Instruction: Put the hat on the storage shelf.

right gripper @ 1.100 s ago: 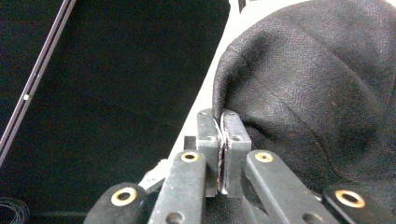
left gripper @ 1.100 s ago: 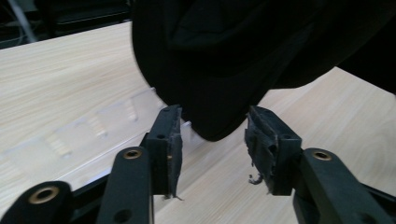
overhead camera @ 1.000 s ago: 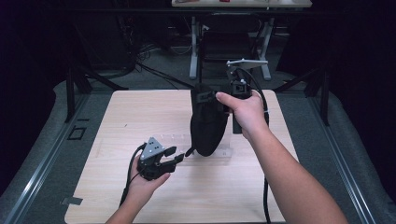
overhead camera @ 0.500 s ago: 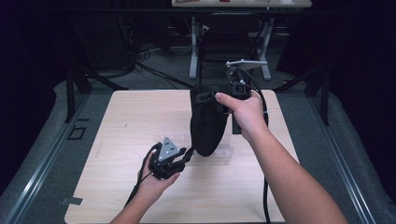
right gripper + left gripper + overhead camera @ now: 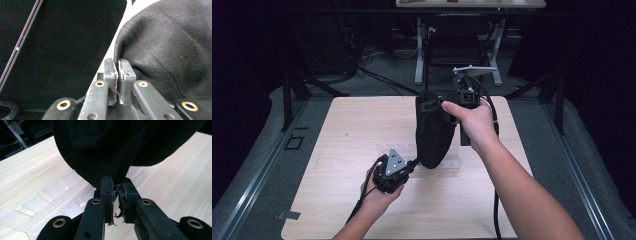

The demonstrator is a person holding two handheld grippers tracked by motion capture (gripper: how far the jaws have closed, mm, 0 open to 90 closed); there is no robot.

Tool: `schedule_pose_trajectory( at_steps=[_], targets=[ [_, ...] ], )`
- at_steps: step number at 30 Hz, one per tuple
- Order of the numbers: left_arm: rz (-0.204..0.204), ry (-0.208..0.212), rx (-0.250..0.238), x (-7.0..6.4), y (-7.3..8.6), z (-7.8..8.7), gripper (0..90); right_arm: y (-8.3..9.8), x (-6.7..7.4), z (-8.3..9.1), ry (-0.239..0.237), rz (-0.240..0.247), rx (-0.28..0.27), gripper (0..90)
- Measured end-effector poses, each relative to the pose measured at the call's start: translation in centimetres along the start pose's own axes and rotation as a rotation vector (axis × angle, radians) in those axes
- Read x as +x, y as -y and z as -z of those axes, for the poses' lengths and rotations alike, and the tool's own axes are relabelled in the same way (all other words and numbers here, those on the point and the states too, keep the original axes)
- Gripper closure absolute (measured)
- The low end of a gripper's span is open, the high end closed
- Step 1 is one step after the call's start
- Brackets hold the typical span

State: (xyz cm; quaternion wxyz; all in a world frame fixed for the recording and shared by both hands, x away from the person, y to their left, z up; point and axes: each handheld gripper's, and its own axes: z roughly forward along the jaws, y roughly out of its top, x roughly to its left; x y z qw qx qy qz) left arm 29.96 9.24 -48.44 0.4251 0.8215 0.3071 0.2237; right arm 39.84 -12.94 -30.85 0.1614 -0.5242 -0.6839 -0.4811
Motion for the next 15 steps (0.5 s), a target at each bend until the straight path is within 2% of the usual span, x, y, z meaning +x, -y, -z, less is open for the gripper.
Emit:
schedule_pose_trajectory(
  at_steps=[2,6,12,15],
  targets=[
    [-0.007,-0.002,0.000,0.0,0.1,0.0,83.0,0.1,0.1,0.1,-0.008,0.005,0.004,84.2],
    [-0.005,-0.006,-0.003,0.2,0.3,0.1,83.7,0.2,0.3,0.8,-0.029,0.015,-0.034,81.8],
    [0.019,-0.023,-0.004,0.7,1.2,0.3,85.1,0.3,0.3,2.4,-0.003,0.037,-0.063,82.8],
    [0.023,-0.025,0.002,0.9,1.6,0.2,85.3,0.3,-0.1,3.0,0.005,0.030,-0.073,83.0]
  ],
)
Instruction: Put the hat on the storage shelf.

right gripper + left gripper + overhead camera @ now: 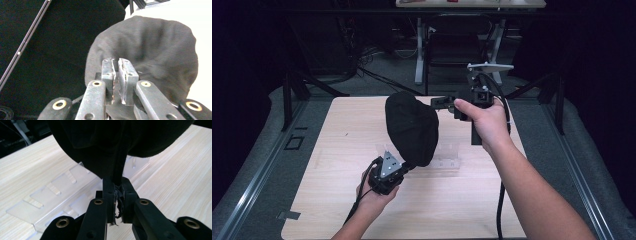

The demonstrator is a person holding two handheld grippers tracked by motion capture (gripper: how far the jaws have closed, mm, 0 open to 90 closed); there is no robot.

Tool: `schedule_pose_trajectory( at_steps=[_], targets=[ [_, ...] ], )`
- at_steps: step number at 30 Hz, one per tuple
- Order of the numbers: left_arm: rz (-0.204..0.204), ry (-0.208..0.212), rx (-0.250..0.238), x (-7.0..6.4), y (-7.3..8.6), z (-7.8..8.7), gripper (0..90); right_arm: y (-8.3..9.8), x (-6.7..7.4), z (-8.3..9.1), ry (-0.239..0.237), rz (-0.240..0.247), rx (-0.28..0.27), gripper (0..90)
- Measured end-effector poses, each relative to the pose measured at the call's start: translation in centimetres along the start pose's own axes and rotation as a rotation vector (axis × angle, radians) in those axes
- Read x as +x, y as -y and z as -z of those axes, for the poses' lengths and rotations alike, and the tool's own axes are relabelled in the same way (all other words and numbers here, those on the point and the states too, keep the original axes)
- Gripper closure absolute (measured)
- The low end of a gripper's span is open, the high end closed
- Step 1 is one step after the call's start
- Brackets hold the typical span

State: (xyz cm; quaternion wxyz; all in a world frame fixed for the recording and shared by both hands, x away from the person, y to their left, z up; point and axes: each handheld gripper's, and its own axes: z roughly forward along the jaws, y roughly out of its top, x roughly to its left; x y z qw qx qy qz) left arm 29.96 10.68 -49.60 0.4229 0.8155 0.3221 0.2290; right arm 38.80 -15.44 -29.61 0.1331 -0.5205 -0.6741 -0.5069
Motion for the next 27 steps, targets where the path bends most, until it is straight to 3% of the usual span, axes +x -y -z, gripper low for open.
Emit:
schedule_pose_trajectory(
  at_steps=[10,15,19,24,25,27],
  targets=[
    [0.017,0.001,0.027,0.4,1.3,-0.5,85.0,0.2,-0.8,1.0,0.023,-0.012,-0.014,83.1],
    [0.058,0.001,0.028,0.5,2.4,-0.9,84.9,0.2,-1.0,1.4,0.026,-0.007,-0.019,83.2],
    [0.064,-0.002,0.024,0.6,2.7,-0.9,84.6,0.3,-1.2,1.8,0.037,-0.012,-0.027,83.0],
    [0.111,0.009,0.017,1.0,3.1,-0.9,84.0,0.4,-1.5,2.3,0.040,-0.016,-0.037,82.8],
    [0.100,0.009,0.019,1.2,3.3,-0.9,83.8,0.5,-1.6,2.4,0.046,-0.015,-0.033,82.7],
    [0.128,0.017,0.009,1.4,3.5,-0.8,83.4,0.6,-1.7,2.6,0.052,-0.013,-0.039,82.3]
  ],
)
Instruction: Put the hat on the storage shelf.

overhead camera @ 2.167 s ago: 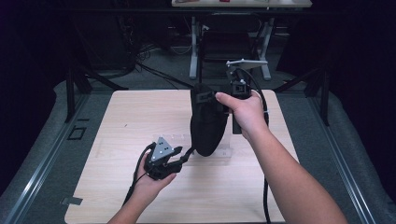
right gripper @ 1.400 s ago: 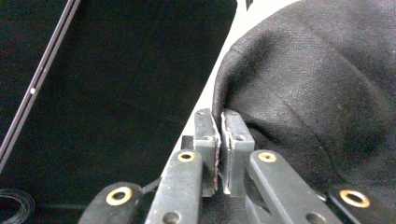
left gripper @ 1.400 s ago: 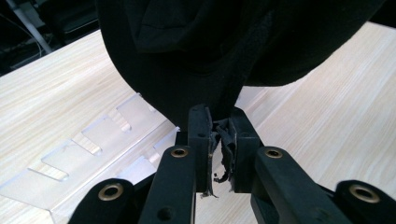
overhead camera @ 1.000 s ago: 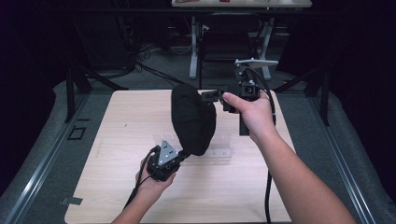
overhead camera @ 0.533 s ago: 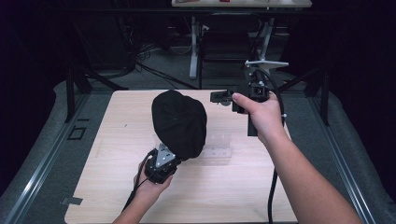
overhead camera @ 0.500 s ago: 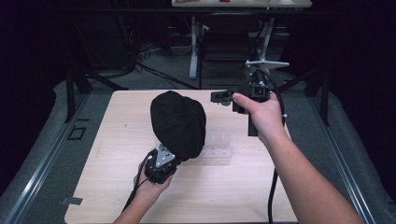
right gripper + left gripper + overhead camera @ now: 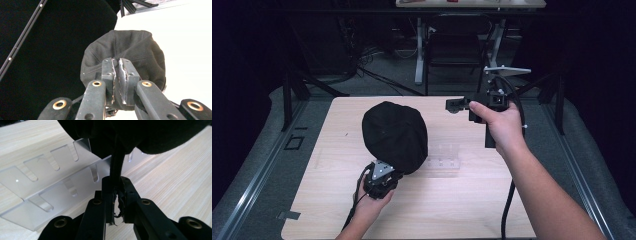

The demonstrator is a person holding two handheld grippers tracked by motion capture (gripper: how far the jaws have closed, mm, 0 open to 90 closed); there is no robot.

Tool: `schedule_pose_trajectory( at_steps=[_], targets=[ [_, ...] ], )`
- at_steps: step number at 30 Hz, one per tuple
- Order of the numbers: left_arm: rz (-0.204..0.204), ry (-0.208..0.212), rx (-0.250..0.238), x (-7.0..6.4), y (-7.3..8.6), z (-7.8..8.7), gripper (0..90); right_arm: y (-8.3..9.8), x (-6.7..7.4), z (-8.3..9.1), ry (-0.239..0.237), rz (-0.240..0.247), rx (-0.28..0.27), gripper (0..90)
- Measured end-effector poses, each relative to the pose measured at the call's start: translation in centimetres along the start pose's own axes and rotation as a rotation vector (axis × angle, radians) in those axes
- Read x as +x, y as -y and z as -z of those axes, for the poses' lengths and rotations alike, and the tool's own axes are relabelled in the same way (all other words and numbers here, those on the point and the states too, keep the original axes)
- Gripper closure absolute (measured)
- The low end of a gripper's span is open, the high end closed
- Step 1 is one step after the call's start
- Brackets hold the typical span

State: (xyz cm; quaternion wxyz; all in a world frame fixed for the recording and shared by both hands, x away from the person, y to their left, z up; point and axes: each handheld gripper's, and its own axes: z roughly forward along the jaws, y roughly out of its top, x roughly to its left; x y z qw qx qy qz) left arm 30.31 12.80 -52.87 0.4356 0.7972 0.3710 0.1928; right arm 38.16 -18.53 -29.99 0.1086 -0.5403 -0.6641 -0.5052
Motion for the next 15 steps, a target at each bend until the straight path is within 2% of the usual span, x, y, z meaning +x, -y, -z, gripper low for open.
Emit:
schedule_pose_trajectory(
  at_steps=[2,7,10,11,15],
  targets=[
    [0.016,0.008,-0.003,0.2,0.2,0.1,83.2,0.1,-0.2,0.2,-0.003,-0.006,-0.005,81.8],
    [0.009,-0.003,-0.001,0.1,0.3,0.2,82.0,0.4,-0.7,0.7,0.013,-0.008,-0.012,81.1],
    [0.023,-0.002,-0.010,0.3,0.6,0.6,76.7,0.7,-1.2,1.1,0.029,-0.007,-0.015,80.8],
    [0.044,0.006,-0.012,0.4,0.7,0.8,75.9,0.7,-1.3,1.1,0.033,-0.009,-0.015,80.8],
    [0.042,-0.002,-0.013,0.9,1.0,1.6,69.4,1.2,-2.1,1.5,0.057,-0.018,-0.018,80.8]
  ],
)
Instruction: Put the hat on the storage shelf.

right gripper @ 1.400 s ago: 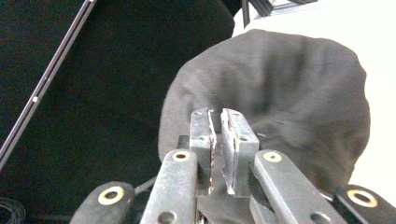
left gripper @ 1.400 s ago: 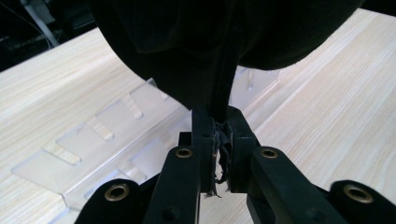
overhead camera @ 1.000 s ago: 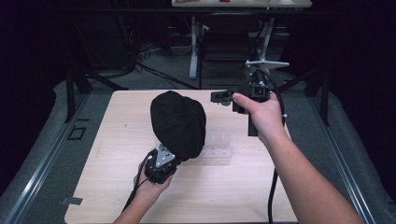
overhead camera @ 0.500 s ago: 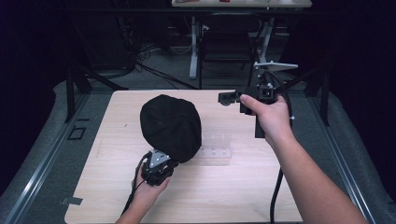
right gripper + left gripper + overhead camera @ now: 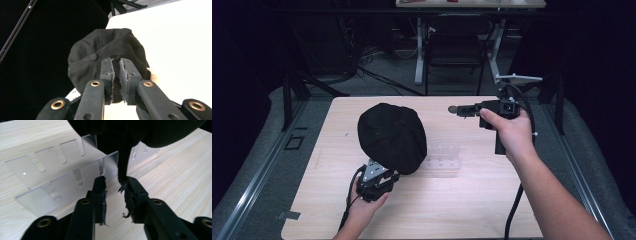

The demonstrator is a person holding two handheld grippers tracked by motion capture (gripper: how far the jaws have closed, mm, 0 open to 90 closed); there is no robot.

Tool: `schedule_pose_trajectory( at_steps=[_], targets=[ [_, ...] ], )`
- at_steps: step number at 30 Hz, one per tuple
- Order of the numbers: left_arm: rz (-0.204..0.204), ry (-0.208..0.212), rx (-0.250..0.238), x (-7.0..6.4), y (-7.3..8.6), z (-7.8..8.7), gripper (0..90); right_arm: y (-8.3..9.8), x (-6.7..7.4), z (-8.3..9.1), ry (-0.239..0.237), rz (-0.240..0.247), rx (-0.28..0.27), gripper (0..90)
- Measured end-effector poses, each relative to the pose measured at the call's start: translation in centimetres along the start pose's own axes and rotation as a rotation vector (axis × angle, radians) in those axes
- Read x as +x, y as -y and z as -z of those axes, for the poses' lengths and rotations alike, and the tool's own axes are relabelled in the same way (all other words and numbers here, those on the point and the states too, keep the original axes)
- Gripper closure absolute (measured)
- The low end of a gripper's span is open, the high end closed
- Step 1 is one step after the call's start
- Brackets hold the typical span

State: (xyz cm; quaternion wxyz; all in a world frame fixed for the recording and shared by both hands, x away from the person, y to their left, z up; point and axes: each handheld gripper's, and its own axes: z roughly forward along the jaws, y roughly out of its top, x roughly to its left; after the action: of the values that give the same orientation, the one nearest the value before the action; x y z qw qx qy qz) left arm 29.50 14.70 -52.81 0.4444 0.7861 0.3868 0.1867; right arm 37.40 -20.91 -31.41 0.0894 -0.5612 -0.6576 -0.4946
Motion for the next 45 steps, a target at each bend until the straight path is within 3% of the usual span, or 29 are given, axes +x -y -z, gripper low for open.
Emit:
schedule_pose_trajectory(
  at_steps=[7,13,23,29,31,34,36,45],
  targets=[
    [0.028,-0.007,-0.005,0.9,0.7,1.4,60.9,1.2,-1.3,0.5,0.045,0.005,-0.004,80.4],
    [0.084,-0.010,0.013,2.2,1.3,2.7,56.0,2.6,-2.3,0.8,0.089,0.014,0.005,79.9],
    [0.139,-0.010,0.024,3.4,2.7,4.2,55.0,5.0,-3.9,0.8,0.177,0.057,0.011,78.5],
    [0.181,-0.033,0.014,4.0,3.7,4.3,54.4,6.9,-4.9,0.7,0.223,0.092,0.019,76.5],
    [0.184,-0.047,0.022,4.2,4.0,4.2,55.6,7.6,-5.1,0.7,0.255,0.124,0.026,75.5],
    [0.168,-0.052,0.025,4.2,4.2,4.2,55.6,8.7,-5.5,0.8,0.263,0.152,0.009,74.4],
    [0.173,-0.052,0.020,4.2,4.2,4.1,55.6,9.7,-5.9,0.8,0.290,0.182,-0.022,73.7],
    [0.168,-0.037,0.016,4.0,4.4,4.0,50.2,12.6,-8.0,0.3,0.334,0.182,-0.050,72.1]
  ],
)
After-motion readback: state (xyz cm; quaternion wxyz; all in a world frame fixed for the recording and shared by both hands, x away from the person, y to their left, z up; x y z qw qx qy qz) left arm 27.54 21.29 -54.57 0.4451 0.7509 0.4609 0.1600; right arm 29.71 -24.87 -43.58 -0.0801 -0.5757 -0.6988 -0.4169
